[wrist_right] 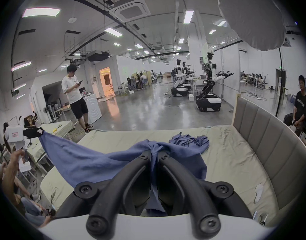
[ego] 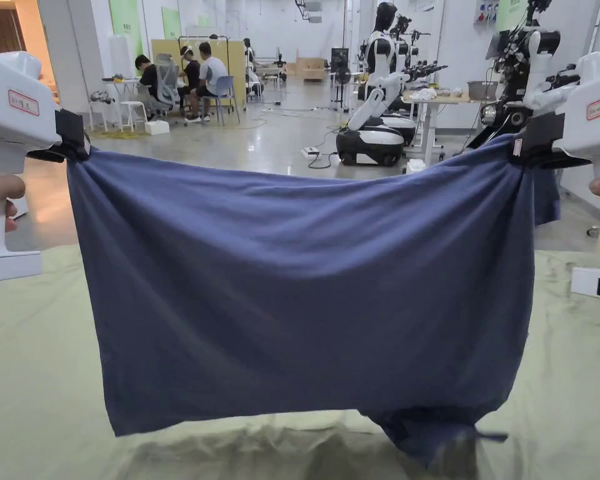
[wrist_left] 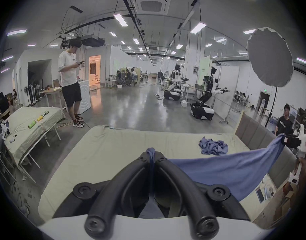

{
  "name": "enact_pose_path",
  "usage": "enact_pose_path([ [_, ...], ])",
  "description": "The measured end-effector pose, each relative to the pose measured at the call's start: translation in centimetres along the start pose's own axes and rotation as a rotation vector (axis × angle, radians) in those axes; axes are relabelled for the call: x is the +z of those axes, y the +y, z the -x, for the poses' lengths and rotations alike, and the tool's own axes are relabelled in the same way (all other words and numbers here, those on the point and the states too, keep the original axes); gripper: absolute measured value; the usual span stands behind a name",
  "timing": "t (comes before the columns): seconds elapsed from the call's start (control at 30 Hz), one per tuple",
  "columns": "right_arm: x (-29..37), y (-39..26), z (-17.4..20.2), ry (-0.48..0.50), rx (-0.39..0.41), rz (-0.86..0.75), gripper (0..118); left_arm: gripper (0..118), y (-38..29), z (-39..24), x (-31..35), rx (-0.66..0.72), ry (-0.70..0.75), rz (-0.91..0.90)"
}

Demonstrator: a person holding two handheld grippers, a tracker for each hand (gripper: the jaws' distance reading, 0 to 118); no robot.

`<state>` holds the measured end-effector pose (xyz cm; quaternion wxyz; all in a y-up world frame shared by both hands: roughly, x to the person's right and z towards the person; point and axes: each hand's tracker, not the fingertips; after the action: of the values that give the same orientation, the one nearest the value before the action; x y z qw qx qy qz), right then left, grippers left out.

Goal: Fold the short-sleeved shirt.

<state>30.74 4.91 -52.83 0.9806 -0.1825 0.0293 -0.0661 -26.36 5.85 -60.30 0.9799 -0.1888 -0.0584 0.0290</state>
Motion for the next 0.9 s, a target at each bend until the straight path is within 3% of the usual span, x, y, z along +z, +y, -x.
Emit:
enact_pose_path([
  [0.33,-4.5,5.2,0.1,-0.085,0.005,-0.041,6,3,5.5,-1.2,-4.1,0.005,0.011,-0.043],
  [0.9,-10.6,13.3,0.8,-0.123,0.022,-0.127,6,3,10.3,0.6,-10.9,0.118,0.009,-0.123],
])
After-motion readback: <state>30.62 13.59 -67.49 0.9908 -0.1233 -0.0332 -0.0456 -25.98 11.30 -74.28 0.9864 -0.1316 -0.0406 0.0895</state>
